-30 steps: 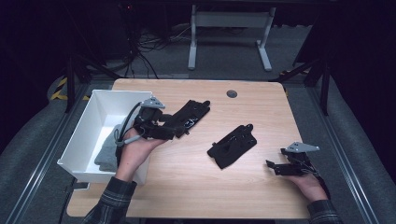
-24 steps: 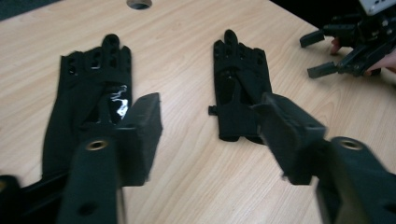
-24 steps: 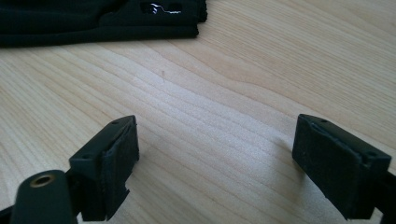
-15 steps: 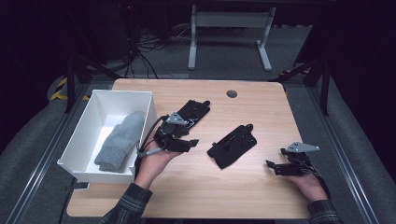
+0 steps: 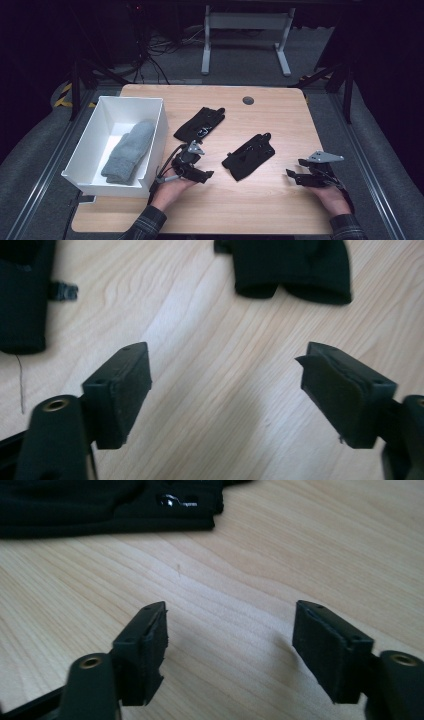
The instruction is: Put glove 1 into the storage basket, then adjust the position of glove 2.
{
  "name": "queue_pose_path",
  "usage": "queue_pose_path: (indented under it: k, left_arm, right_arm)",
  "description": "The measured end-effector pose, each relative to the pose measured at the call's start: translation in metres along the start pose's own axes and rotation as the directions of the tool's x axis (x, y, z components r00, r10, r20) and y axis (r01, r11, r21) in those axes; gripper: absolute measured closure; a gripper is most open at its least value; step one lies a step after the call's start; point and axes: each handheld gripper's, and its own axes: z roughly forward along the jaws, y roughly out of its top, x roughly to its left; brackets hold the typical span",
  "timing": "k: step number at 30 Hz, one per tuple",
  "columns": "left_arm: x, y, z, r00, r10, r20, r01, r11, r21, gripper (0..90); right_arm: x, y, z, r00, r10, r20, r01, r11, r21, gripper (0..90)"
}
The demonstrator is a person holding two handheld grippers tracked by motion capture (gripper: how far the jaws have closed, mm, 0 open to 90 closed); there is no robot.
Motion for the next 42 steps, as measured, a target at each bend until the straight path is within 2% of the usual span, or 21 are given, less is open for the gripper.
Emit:
queue_pose_path:
  k: [1,2,3,4,5,6,7,11,13,16,18,24,29,32,35,38,42]
  left_arm:
    - [0.001,-0.002,0.003,1.0000,0.004,0.003,-0.004,1.0000,0.006,19.3]
    - [0.001,-0.004,0.004,1.0000,0.009,0.001,-0.009,0.9999,0.012,16.6]
    - [0.002,-0.007,0.006,0.9999,0.012,-0.001,-0.012,0.9999,0.010,16.6]
    - [0.002,-0.009,0.007,0.9998,0.018,-0.002,-0.018,0.9997,0.016,16.2]
    - [0.003,-0.011,0.009,0.9999,0.016,-0.004,-0.016,0.9996,0.022,15.3]
    - [0.003,-0.015,0.012,0.9998,0.019,-0.001,-0.019,0.9995,0.023,13.6]
    - [0.003,-0.015,0.012,0.9998,0.019,-0.001,-0.019,0.9995,0.023,11.7]
    - [0.003,-0.019,0.014,0.9986,0.049,-0.022,-0.048,0.9987,0.012,8.7]
    - [0.001,-0.022,0.016,0.9946,0.095,-0.041,-0.095,0.9955,0.008,5.4]
    - [0.001,-0.029,0.019,0.9933,0.109,-0.038,-0.111,0.9927,-0.047,0.2]
    - [0.002,-0.029,0.018,0.9932,0.110,-0.040,-0.111,0.9927,-0.047,0.0]
    - [0.001,-0.030,0.018,0.9939,0.101,-0.044,-0.103,0.9935,-0.049,0.2]
    - [0.002,-0.030,0.018,0.9935,0.107,-0.039,-0.109,0.9927,-0.050,0.5]
    - [0.001,-0.030,0.018,0.9936,0.106,-0.039,-0.108,0.9930,-0.049,0.5]
    - [0.001,-0.030,0.018,0.9936,0.107,-0.037,-0.109,0.9929,-0.049,0.4]
    - [0.002,-0.030,0.018,0.9935,0.107,-0.037,-0.109,0.9928,-0.050,0.3]
    - [0.001,-0.030,0.018,0.9938,0.106,-0.036,-0.107,0.9930,-0.050,0.3]
  right_arm:
    - [0.000,0.000,0.000,1.0000,0.000,0.000,0.000,1.000,0.000,37.2]
    - [0.003,0.003,-0.003,1.0000,-0.008,-0.002,0.008,1.000,-0.012,47.9]
    - [0.003,0.003,-0.003,1.0000,-0.008,-0.002,0.008,1.000,-0.012,47.9]
    - [0.005,0.004,-0.004,0.9999,-0.013,0.001,0.013,1.000,-0.018,53.2]
    - [0.007,0.006,-0.006,0.9998,-0.019,-0.003,0.019,1.000,-0.025,60.8]
    - [0.011,0.010,-0.008,0.9996,-0.024,-0.018,0.023,0.999,-0.040,72.5]
    - [0.011,0.010,-0.008,0.9996,-0.024,-0.018,0.023,0.999,-0.040,72.5]
    - [0.018,0.018,-0.008,0.9976,-0.032,-0.061,0.030,0.999,-0.045,89.7]
    - [0.022,0.023,-0.006,0.9957,-0.032,-0.087,0.028,0.999,-0.045,90.0]
    - [0.030,0.032,-0.002,0.9922,-0.033,-0.121,0.026,0.998,-0.053,90.0]
    - [0.035,0.039,0.002,0.9883,-0.038,-0.148,0.028,0.997,-0.068,90.0]
    - [0.049,0.052,0.014,0.9841,-0.071,-0.163,0.060,0.996,-0.068,90.0]
    - [0.063,0.064,0.031,0.9770,-0.105,-0.185,0.096,0.994,-0.058,90.0]
    - [0.067,0.067,0.037,0.9739,-0.110,-0.199,0.100,0.993,-0.057,90.0]
    - [0.073,0.071,0.047,0.9706,-0.122,-0.208,0.115,0.992,-0.045,90.0]
    - [0.078,0.072,0.056,0.9638,-0.133,-0.231,0.129,0.991,-0.032,90.0]
    - [0.083,0.068,0.067,0.9600,-0.152,-0.236,0.159,0.987,0.014,90.0]
